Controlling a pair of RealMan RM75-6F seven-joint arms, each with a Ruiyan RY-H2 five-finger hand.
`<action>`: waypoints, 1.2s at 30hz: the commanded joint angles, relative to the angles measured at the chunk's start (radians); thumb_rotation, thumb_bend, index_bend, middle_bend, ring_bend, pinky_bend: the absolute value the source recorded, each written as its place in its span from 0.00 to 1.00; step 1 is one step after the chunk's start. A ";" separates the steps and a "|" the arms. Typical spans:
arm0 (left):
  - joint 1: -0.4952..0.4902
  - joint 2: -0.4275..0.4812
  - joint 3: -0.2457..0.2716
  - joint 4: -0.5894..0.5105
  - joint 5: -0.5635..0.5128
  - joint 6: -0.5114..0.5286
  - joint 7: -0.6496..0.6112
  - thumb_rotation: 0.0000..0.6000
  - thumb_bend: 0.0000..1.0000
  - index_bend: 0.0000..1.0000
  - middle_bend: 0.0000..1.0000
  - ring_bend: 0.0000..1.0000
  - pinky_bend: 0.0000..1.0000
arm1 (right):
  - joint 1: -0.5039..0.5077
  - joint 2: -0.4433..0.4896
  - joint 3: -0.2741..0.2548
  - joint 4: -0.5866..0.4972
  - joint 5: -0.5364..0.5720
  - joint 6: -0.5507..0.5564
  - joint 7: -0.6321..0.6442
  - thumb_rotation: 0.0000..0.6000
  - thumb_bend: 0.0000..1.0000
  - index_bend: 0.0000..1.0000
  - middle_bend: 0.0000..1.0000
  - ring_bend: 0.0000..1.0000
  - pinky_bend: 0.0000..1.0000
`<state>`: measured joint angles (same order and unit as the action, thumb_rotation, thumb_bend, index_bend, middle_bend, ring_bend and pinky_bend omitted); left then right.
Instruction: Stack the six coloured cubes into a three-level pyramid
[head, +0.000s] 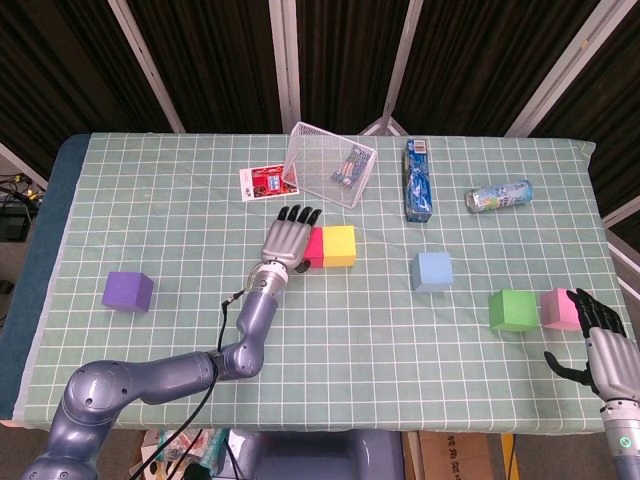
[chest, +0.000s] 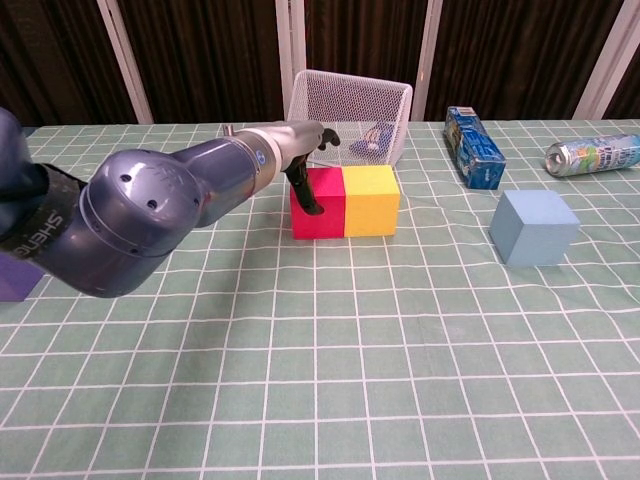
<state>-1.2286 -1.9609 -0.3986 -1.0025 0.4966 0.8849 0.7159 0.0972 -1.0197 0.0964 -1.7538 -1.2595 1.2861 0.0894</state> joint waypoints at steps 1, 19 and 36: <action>0.000 -0.001 -0.001 0.002 0.000 -0.001 -0.001 1.00 0.34 0.00 0.05 0.00 0.02 | 0.000 0.001 0.000 -0.001 0.001 -0.001 -0.001 1.00 0.30 0.00 0.00 0.00 0.00; 0.024 0.022 0.008 -0.047 0.010 0.007 -0.001 1.00 0.17 0.00 0.04 0.00 0.02 | -0.001 0.002 -0.001 -0.001 0.000 0.002 -0.001 1.00 0.30 0.00 0.00 0.00 0.00; 0.117 0.204 0.061 -0.276 0.018 0.125 0.066 1.00 0.17 0.00 0.03 0.00 0.02 | -0.003 0.000 -0.002 -0.006 -0.001 0.006 -0.008 1.00 0.30 0.00 0.00 0.00 0.00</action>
<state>-1.1204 -1.7687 -0.3436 -1.2671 0.5205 1.0020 0.7735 0.0946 -1.0196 0.0944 -1.7594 -1.2600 1.2923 0.0814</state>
